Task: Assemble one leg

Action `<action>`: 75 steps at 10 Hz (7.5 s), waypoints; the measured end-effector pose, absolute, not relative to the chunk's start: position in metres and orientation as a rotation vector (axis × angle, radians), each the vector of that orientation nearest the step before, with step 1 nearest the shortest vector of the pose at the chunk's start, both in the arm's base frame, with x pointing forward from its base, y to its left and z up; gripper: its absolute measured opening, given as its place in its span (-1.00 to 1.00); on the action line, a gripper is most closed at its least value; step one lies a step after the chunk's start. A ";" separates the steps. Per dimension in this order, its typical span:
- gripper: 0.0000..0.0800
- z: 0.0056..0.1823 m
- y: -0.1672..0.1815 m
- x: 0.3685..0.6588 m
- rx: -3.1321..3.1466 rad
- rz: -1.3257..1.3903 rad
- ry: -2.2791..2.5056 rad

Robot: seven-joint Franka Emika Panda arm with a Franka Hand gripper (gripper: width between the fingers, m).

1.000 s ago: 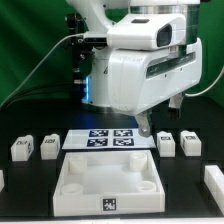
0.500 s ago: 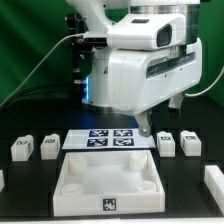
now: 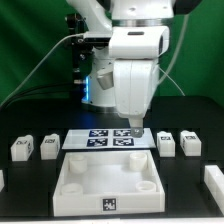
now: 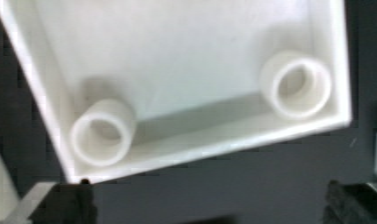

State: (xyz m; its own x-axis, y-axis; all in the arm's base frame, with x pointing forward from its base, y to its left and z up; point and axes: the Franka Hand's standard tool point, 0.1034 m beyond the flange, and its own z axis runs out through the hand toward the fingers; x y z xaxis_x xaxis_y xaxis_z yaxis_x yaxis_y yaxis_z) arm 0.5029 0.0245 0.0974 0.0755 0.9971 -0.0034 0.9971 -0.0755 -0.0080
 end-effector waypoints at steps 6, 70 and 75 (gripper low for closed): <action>0.63 0.033 -0.029 0.457 -2.119 0.016 -2.251; 0.62 0.053 0.168 0.420 -2.933 0.673 0.235; 0.62 0.038 0.166 0.418 -2.801 1.091 0.219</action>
Offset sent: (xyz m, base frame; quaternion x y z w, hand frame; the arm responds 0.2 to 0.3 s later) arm -0.0306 -0.0158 -0.0373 -0.0121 0.0265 0.0124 0.9995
